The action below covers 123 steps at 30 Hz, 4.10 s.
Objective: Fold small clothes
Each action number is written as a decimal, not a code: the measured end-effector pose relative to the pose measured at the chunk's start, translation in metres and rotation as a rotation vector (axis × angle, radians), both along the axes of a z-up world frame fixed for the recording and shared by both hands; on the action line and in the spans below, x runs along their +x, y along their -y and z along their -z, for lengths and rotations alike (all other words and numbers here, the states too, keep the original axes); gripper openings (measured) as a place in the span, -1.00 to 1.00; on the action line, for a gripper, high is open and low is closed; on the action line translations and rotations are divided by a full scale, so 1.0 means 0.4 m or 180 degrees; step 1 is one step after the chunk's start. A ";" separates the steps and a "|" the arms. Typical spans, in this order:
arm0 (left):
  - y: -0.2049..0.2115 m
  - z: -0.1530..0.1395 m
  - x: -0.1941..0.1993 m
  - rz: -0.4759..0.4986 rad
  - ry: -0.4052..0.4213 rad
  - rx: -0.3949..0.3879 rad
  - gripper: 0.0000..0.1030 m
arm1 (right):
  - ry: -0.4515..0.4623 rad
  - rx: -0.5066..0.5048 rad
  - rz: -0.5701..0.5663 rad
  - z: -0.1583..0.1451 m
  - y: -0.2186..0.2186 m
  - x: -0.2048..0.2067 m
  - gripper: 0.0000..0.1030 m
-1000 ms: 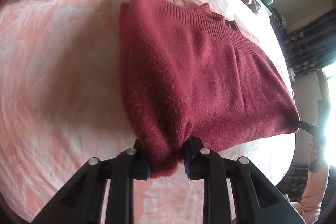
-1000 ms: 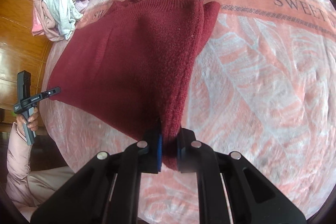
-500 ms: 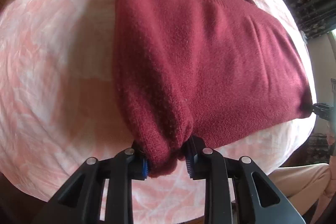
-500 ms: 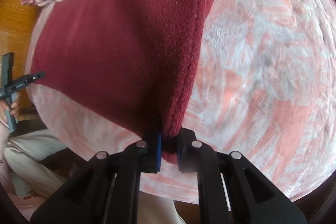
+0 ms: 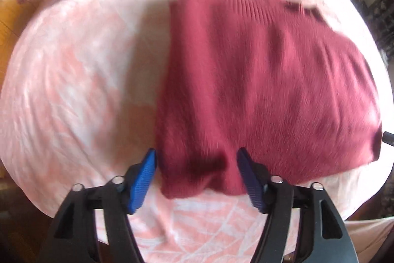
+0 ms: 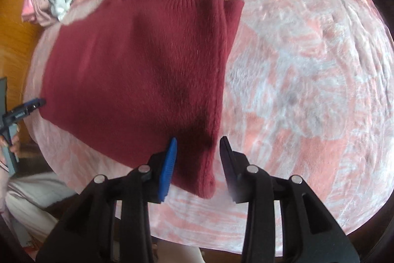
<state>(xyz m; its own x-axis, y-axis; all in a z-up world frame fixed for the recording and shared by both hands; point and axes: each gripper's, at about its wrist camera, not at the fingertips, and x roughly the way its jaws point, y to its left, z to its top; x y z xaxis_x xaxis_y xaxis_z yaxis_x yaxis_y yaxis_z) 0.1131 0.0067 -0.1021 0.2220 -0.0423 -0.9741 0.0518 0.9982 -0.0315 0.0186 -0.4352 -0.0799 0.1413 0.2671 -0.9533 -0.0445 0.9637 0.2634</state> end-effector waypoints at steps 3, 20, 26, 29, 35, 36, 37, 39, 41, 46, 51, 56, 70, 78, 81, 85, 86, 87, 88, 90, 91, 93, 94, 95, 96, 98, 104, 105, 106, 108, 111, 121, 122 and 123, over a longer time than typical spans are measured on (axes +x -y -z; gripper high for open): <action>-0.038 -0.077 0.063 -0.0114 0.0303 -0.0156 0.39 | 0.0181 0.0240 0.0197 -0.053 0.021 0.059 -0.27; -0.013 0.108 0.325 -0.0140 0.0140 -0.0263 0.30 | -0.0007 0.0199 0.0157 0.138 0.054 0.452 -0.06; -0.021 0.079 0.323 -0.0157 0.0287 -0.0368 -0.36 | 0.0246 0.0368 -0.0026 0.077 0.058 0.450 -0.90; -0.034 0.067 0.330 -0.0189 0.0388 -0.0355 -0.44 | 0.0315 0.0470 0.0185 0.054 0.096 0.451 -0.90; -0.032 0.113 0.330 -0.0191 0.0384 -0.0138 -0.37 | -0.0021 0.0231 0.0429 0.172 0.105 0.446 -0.87; -0.026 0.110 0.330 -0.0167 0.0394 -0.0079 -0.37 | -0.0016 0.0185 0.0399 0.162 0.101 0.447 -0.83; -0.021 0.106 0.329 -0.0163 0.0404 -0.0040 -0.37 | 0.0003 0.0168 0.0389 0.147 0.101 0.446 -0.77; -0.019 0.086 0.323 -0.0194 0.0414 -0.0004 -0.37 | 0.0064 0.0178 0.0448 0.113 0.104 0.438 -0.39; -0.021 0.056 0.313 -0.0217 0.0364 -0.0029 -0.26 | 0.0080 0.0148 0.0482 0.083 0.115 0.422 -0.37; -0.025 -0.033 0.234 -0.0286 0.0277 -0.0240 0.07 | 0.0099 0.0241 0.0545 0.011 0.139 0.333 -0.30; -0.013 -0.065 0.122 -0.0223 0.0290 -0.0353 0.28 | 0.0051 0.0374 0.0500 -0.017 0.118 0.195 -0.14; -0.004 -0.054 0.035 -0.0027 0.0414 -0.0102 0.40 | -0.0128 0.0221 0.0414 0.023 0.106 0.099 0.03; 0.008 0.057 0.049 -0.0006 0.0256 -0.0083 0.40 | -0.0462 0.0293 0.0214 0.139 0.046 0.101 0.16; -0.031 0.133 0.066 -0.0189 -0.0092 -0.0275 0.59 | -0.0433 0.0493 0.0201 0.160 0.029 0.093 -0.35; -0.024 0.136 0.057 -0.0114 -0.0048 -0.0206 0.61 | -0.0374 0.0387 0.0115 0.150 0.015 0.085 -0.46; -0.022 0.141 0.054 -0.0090 -0.0046 -0.0211 0.64 | -0.0461 0.0329 0.0197 0.136 0.010 0.092 -0.54; -0.024 0.142 0.053 -0.0074 -0.0043 -0.0210 0.66 | -0.0462 0.0297 0.0206 0.127 0.007 0.093 -0.57; -0.026 0.142 0.053 -0.0057 -0.0044 -0.0220 0.66 | -0.0457 0.0236 0.0198 0.116 0.001 0.095 -0.57; -0.027 0.141 0.053 -0.0044 -0.0047 -0.0234 0.66 | -0.0459 0.0159 0.0196 0.100 -0.008 0.097 -0.58; -0.032 0.124 0.063 0.0018 -0.0030 -0.0221 0.63 | -0.0397 0.0035 0.0162 0.060 -0.031 0.103 -0.59; -0.033 0.112 0.067 0.0086 -0.0015 -0.0178 0.62 | -0.0354 -0.0023 0.0130 0.032 -0.045 0.106 -0.59; -0.023 0.091 0.063 0.0295 0.0001 -0.0104 0.61 | -0.0274 0.0046 0.0143 -0.025 -0.075 0.113 -0.60; -0.022 0.086 0.059 0.0360 0.0009 -0.0072 0.61 | -0.0234 0.0126 0.0148 -0.047 -0.090 0.118 -0.60; -0.026 0.083 0.052 0.0399 0.0011 -0.0055 0.61 | -0.0172 0.0155 0.0104 -0.075 -0.115 0.120 -0.60; -0.030 0.082 0.048 0.0407 0.0004 -0.0071 0.61 | -0.0113 0.0166 0.0050 -0.100 -0.145 0.120 -0.60; -0.050 0.079 0.045 0.0354 -0.0014 -0.0129 0.61 | -0.0019 0.0190 -0.0072 -0.140 -0.213 0.128 -0.60; -0.126 0.041 0.038 0.0089 0.0107 -0.0363 0.61 | 0.0047 -0.0012 -0.0430 -0.153 -0.415 0.155 -0.61; -0.138 0.034 0.038 0.0052 0.0130 -0.0407 0.61 | 0.0027 -0.0052 -0.0461 -0.145 -0.441 0.159 -0.61; -0.148 0.027 0.037 0.0013 0.0154 -0.0458 0.61 | 0.0007 -0.0072 -0.0487 -0.135 -0.463 0.163 -0.61; -0.172 0.014 0.032 -0.0060 0.0191 -0.0550 0.61 | -0.0031 -0.0132 -0.0547 -0.117 -0.515 0.168 -0.61; -0.193 -0.003 0.027 -0.0125 0.0241 -0.0632 0.61 | -0.0088 -0.0236 -0.0603 -0.083 -0.570 0.175 -0.61; -0.171 -0.012 0.020 -0.0121 0.0203 -0.0778 0.60 | -0.0216 -0.0110 -0.0806 -0.016 -0.670 0.143 0.35; -0.168 -0.014 0.020 -0.0135 0.0183 -0.0835 0.60 | -0.0211 0.0000 -0.0781 -0.028 -0.664 0.143 0.33; -0.163 -0.015 0.021 -0.0151 0.0162 -0.0897 0.60 | -0.0214 0.0140 -0.0730 -0.042 -0.651 0.144 0.25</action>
